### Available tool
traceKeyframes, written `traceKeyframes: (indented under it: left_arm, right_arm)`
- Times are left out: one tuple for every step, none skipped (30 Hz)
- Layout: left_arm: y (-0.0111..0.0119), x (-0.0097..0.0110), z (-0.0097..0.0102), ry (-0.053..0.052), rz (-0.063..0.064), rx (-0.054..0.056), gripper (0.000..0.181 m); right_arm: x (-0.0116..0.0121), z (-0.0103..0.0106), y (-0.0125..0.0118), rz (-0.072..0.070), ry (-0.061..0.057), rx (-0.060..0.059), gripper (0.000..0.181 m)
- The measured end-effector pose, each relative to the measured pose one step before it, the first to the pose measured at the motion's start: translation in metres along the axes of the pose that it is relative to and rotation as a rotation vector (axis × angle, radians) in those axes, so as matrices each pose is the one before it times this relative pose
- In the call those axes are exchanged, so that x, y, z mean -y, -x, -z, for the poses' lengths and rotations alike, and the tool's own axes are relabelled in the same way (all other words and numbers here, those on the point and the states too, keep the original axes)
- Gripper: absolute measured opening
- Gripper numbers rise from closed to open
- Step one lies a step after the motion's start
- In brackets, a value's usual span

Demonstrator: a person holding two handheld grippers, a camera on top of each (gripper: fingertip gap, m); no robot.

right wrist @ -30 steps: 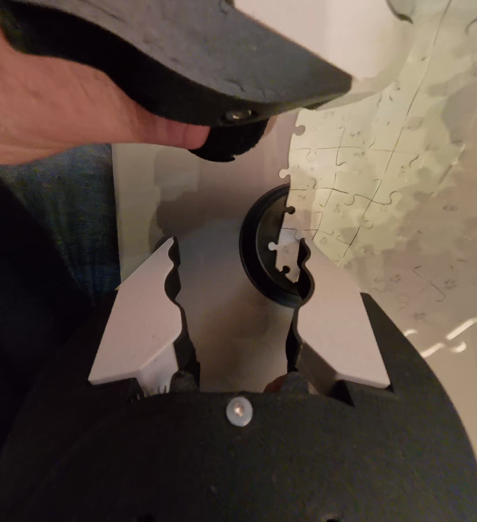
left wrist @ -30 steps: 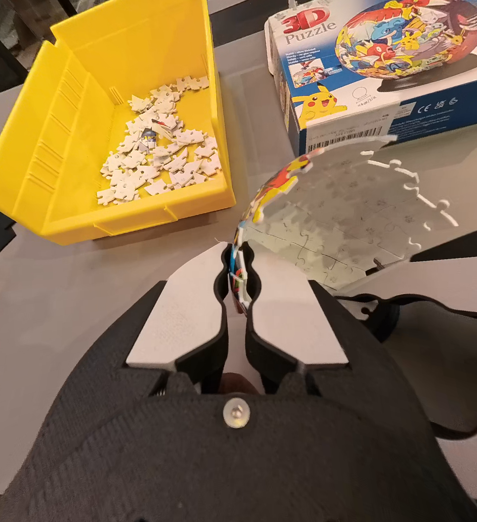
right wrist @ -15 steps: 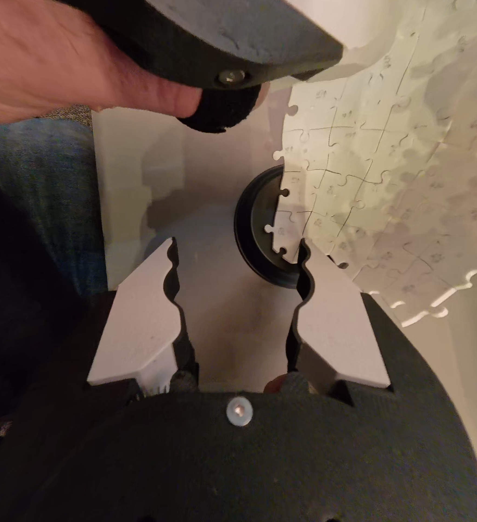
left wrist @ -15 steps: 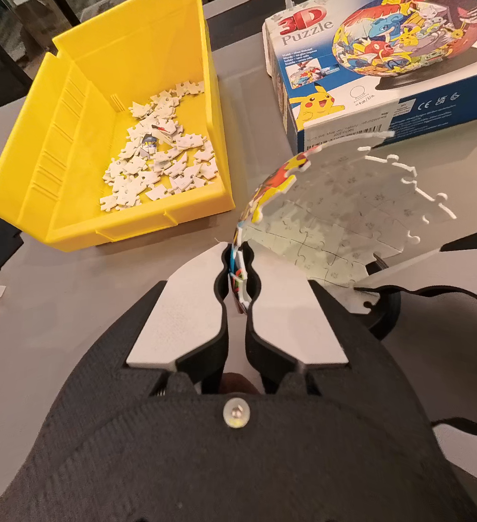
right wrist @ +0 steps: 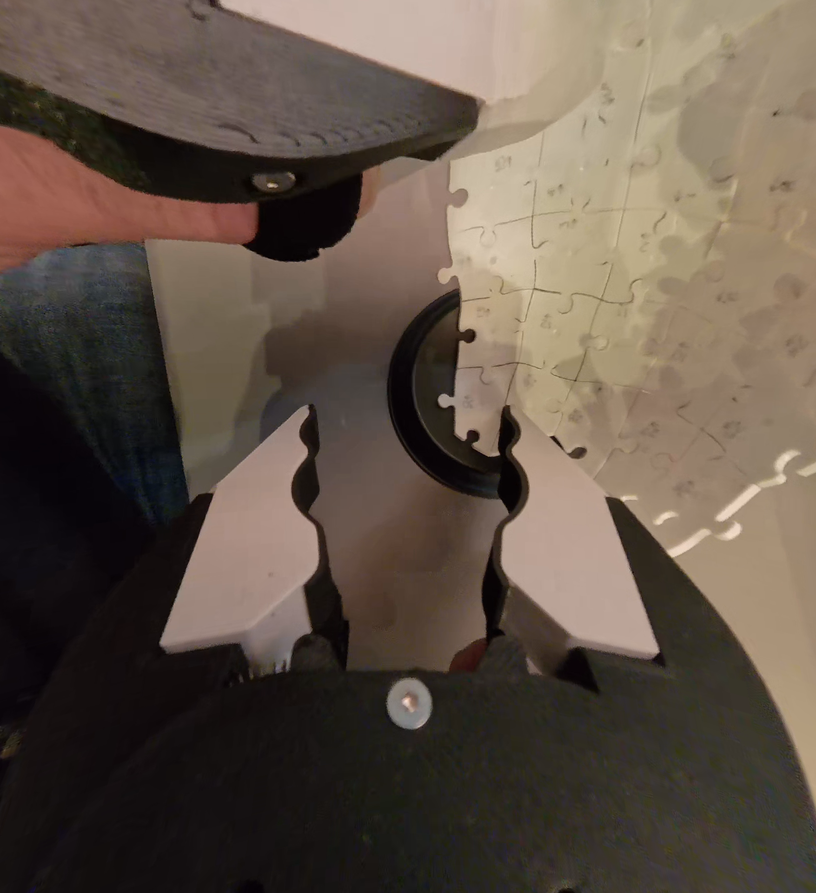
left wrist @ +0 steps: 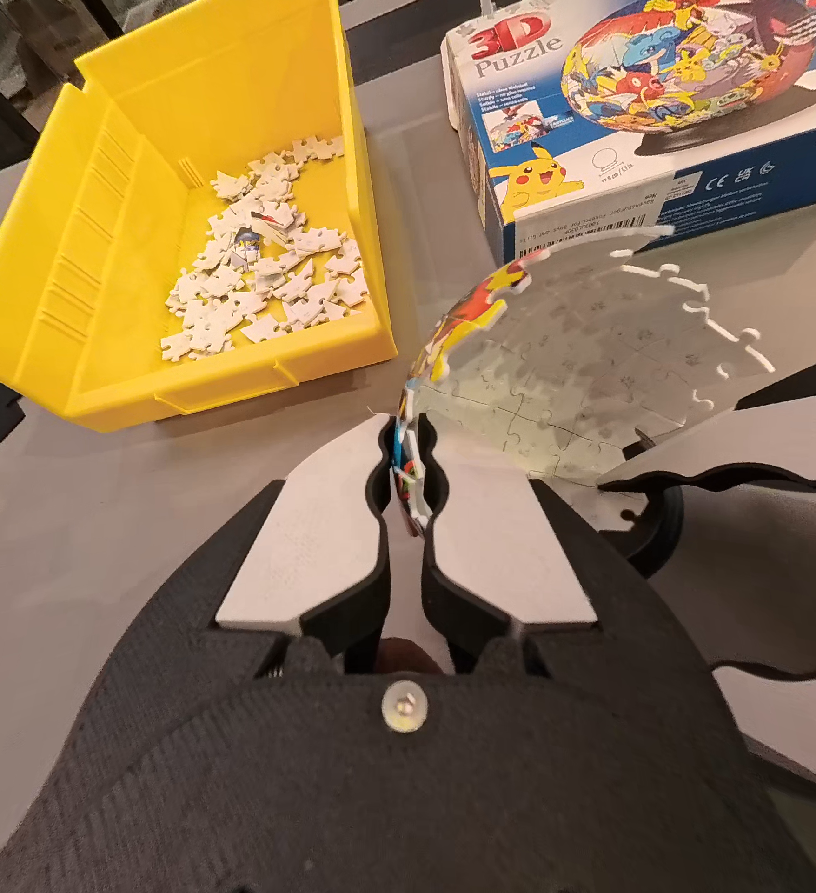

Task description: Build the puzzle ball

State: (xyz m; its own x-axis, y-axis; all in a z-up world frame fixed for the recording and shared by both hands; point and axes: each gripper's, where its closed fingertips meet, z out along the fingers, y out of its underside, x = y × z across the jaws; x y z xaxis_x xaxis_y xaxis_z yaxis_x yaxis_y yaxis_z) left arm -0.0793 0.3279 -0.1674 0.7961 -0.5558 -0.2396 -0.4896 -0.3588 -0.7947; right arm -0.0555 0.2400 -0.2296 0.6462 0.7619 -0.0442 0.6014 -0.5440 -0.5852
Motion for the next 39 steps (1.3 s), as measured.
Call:
traceKeyframes:
  left_arm:
    - [0.00012,-0.00041,-0.00007,-0.001,0.004,-0.0011,0.008]
    - [-0.00005,-0.00043,-0.00026,-0.0006,-0.002,0.0011,0.008]
    - [-0.00025,-0.00016,-0.00029,-0.0019,0.0026,-0.001,0.007]
    - [-0.00044,-0.00014,-0.00058,0.0009,0.0081,-0.0049,0.007]
    - [-0.00008,-0.00037,-0.00084,0.0034,0.0049,-0.003,0.007]
    - [0.0,0.00027,-0.00062,0.0005,-0.0018,-0.0009,0.007]
    - [0.00016,0.00053,-0.00015,-0.0026,-0.0017,-0.0004,0.007]
    - [0.00037,0.00018,0.00009,-0.0005,0.0023,-0.0008,0.007]
    - [0.0004,0.00042,0.00013,-0.002,0.0041,-0.0022,0.008]
    - [0.00046,0.00037,-0.00004,-0.0016,0.004,-0.0025,0.009]
    - [0.0003,0.0001,0.00004,0.0003,0.0026,-0.0026,0.009]
    - [0.00001,0.0002,0.00001,-0.0007,0.0039,-0.0047,0.01]
    - [0.00016,0.00002,0.00012,-0.0005,0.0033,-0.0029,0.01]
    - [0.00061,-0.00019,0.00005,-0.0017,0.0015,0.0002,0.009]
    - [-0.00001,-0.00076,-0.00054,0.0025,-0.0022,-0.003,0.007]
    - [-0.00094,-0.00109,-0.00066,0.0068,0.0008,-0.0072,0.007]
    - [-0.00092,0.00024,0.00017,-0.0008,0.0043,-0.0036,0.008]
    - [-0.00133,-0.00001,0.0,-0.0009,-0.0025,-0.0021,0.007]
    - [-0.0013,-0.00025,-0.0004,-0.0014,-0.0048,-0.0012,0.007]
    - [-0.00081,-0.00061,-0.00069,0.0024,0.0015,-0.0025,0.007]
    - [-0.00069,-0.00074,-0.00053,0.005,0.0071,-0.0092,0.008]
    - [-0.00006,-0.00114,-0.00052,0.0047,0.0108,-0.0089,0.008]
    - [-0.00046,-0.00074,-0.00072,0.0029,0.0078,-0.0109,0.008]
    - [-0.0014,-0.00006,-0.00051,-0.0009,0.0028,-0.0151,0.009]
    - [-0.00053,-0.00006,-0.00014,0.0001,-0.0026,-0.0069,0.011]
    - [-0.00057,-0.00009,-0.0002,-0.0002,-0.005,-0.0074,0.012]
    - [-0.00118,-0.0002,-0.0003,-0.0024,-0.0028,-0.0158,0.014]
    - [-0.00019,-0.00036,0.00014,-0.002,0.0037,-0.0134,0.017]
    - [0.00183,-0.00042,0.00086,-0.0003,0.0116,-0.0025,0.019]
    - [0.00096,0.00022,0.00112,-0.0048,0.0139,-0.0125,0.02]
    - [-0.00118,0.00074,0.00106,-0.007,0.0128,-0.0261,0.023]
    - [-0.00038,-0.00017,0.00105,0.0016,0.0053,-0.0177,0.027]
    - [0.0008,-0.00022,0.00107,0.0029,-0.0046,-0.0068,0.031]
    - [-0.00017,0.00008,0.00096,0.0005,-0.0066,-0.011,0.032]
    - [-0.00244,-0.00121,0.0001,0.01,-0.0014,-0.0214,0.03]
    - [-0.00215,-0.00327,-0.00081,0.0236,0.0024,-0.0148,0.028]
    - [-0.00035,-0.0029,-0.00096,0.0173,-0.0014,0.001,0.026]
    - [-0.00023,-0.00129,-0.00094,0.0056,-0.0057,0.0009,0.024]
    - [-0.00081,0.00056,-0.00086,-0.0013,-0.0047,-0.0042,0.02]
  right_arm:
    - [-0.00004,0.00051,0.00115,0.0015,0.0004,0.0077,0.078]
    - [-0.00026,0.00072,0.00116,0.0005,-0.0017,0.0063,0.08]
    - [-0.00025,0.00103,0.00122,0.0077,-0.0026,0.0019,0.079]
    - [0.00051,0.00153,0.00089,0.0102,-0.0089,-0.0031,0.078]
    - [0.0017,0.00243,-0.00003,0.0056,-0.018,-0.0074,0.077]
    - [0.00106,0.0029,0.00025,-0.0014,-0.0146,-0.0014,0.077]
    - [0.0,0.00326,0.00039,-0.0065,-0.0099,0.004,0.077]
    - [-0.00022,0.0036,-0.00066,-0.0076,-0.0119,0.0,0.076]
    - [-0.00047,0.00372,-0.00095,-0.0079,-0.0106,0.0003,0.076]
    - [-0.00064,0.00368,-0.00095,-0.0101,-0.01,0.0034,0.077]
    - [-0.00036,0.00384,-0.00131,-0.0108,-0.0106,0.0025,0.076]
    - [-0.00031,0.00382,-0.00153,-0.007,-0.0104,-0.0012,0.076]
    - [0.00002,0.00362,-0.00182,-0.004,-0.0116,-0.0045,0.074]
    - [-0.00047,0.00295,-0.0009,-0.0053,-0.0081,0.0002,0.073]
    - [-0.00149,0.0017,-0.00004,-0.0077,-0.0029,0.0043,0.072]
    - [-0.00073,0.00128,-0.0001,-0.0056,-0.0083,0.0009,0.071]
    - [-0.00089,0.0012,0.00028,-0.0045,-0.005,0.0014,0.07]
    - [-0.00038,0.00121,0.00097,-0.0026,-0.0025,0.0043,0.07]
    - [0.00164,0.0023,0.00153,0.0014,-0.0106,0.0026,0.07]
    - [0.00185,0.00333,0.00189,0.0024,-0.0137,0.0052,0.07]
    - [0.00033,0.00323,0.0018,-0.0029,-0.0064,0.008,0.071]
    - [0.00064,0.00295,0.00144,-0.002,-0.0102,0.0067,0.071]
    - [0.00252,0.0032,0.00073,0.0026,-0.0211,0.0033,0.07]
    - [0.00297,0.00312,0.00076,-0.0007,-0.0181,0.0064,0.069]
    - [0.00325,0.00322,0.00139,-0.0051,-0.0154,0.0131,0.069]
    - [0.00385,0.00378,0.00109,-0.0027,-0.0183,0.0113,0.069]
    - [0.00436,0.00483,-0.00015,0.0014,-0.0224,0.0046,0.069]
    - [0.00466,0.00573,-0.00158,-0.0021,-0.0261,-0.0011,0.068]
    - [0.00459,0.00627,-0.00226,-0.0101,-0.0273,0.0014,0.068]
    - [0.00429,0.00614,-0.00396,-0.0164,-0.0255,-0.0032,0.068]
    - [0.00336,0.00565,-0.00644,-0.0171,-0.0229,-0.0137,0.068]
    - [0.00161,0.00476,-0.00891,-0.0191,-0.0163,-0.0214,0.068]
    - [-0.00144,0.00283,-0.00945,-0.0276,0.0,-0.0141,0.068]
    - [-0.00388,0.00054,-0.00961,-0.0347,0.0124,-0.0073,0.069]
    - [-0.00412,-0.00097,-0.0091,-0.0377,0.0084,-0.0011,0.069]
    - [-0.0051,-0.00266,-0.00574,-0.0407,0.0132,0.0199,0.071]
    - [-0.00427,-0.00316,-0.00344,-0.0333,0.0098,0.0253,0.071]
    - [-0.00121,-0.0024,-0.00264,-0.018,-0.0054,0.0164,0.072]
    - [-0.00061,-0.00263,0.00007,-0.0115,-0.0026,0.0213,0.071]
